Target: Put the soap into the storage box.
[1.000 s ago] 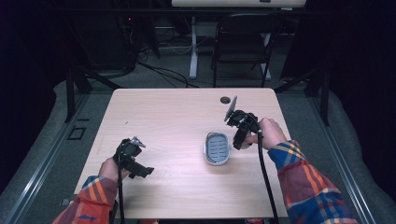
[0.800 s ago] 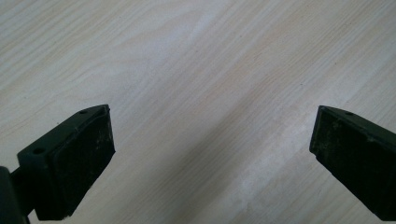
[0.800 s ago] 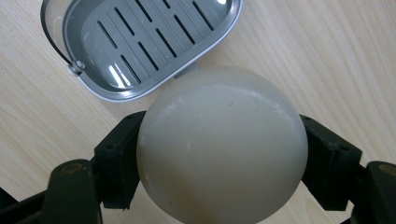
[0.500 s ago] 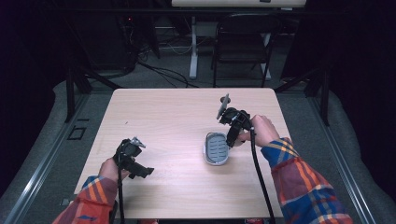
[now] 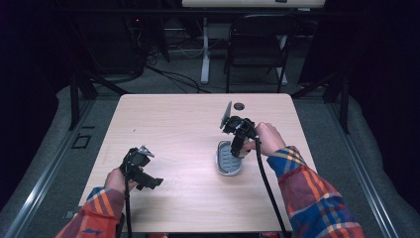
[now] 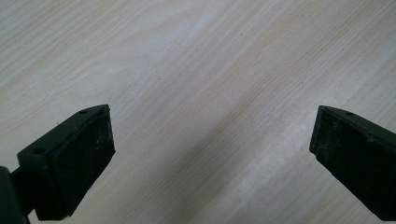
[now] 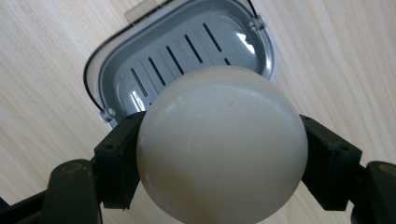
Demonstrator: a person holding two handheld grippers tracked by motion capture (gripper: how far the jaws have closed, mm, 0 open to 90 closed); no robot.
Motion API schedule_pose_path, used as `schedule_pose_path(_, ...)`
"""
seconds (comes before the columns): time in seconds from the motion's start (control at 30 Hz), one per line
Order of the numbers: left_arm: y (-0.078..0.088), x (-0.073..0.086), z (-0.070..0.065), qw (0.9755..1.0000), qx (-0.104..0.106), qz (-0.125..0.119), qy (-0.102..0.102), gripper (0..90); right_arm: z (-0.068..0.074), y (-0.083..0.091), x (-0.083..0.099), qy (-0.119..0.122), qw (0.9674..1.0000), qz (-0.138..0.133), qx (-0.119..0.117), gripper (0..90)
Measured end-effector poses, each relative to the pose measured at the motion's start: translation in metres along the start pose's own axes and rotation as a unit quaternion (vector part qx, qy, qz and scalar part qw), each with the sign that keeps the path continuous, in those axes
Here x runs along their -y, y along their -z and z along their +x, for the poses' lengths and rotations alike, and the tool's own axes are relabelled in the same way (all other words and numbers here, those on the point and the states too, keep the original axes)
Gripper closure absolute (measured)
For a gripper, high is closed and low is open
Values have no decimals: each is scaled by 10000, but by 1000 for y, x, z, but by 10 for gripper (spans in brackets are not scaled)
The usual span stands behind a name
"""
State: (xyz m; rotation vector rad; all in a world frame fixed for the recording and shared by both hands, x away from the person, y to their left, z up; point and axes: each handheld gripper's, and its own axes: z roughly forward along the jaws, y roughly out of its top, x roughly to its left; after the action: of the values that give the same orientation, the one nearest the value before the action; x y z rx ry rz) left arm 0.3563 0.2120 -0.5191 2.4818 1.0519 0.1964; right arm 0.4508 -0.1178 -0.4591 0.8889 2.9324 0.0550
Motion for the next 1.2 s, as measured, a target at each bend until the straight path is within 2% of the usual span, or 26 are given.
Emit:
schedule_pose_path(0.3,0,0,0,10000,12,35,-38,0,6,-15,-14,29,9998,40,-172,245)
schedule_pose_path(0.57,-1,1,0,10000,30,63,-43,1,12,-27,-19,125,9995,130,-261,245)
schedule_pose_path(0.93,-2,1,-1,9999,27,96,-60,1,12,-41,-18,145,9994,239,-204,245)
schedule_pose_path(1.2,-2,1,-1,9999,14,109,-62,1,12,-45,-17,183,9994,226,-180,244)
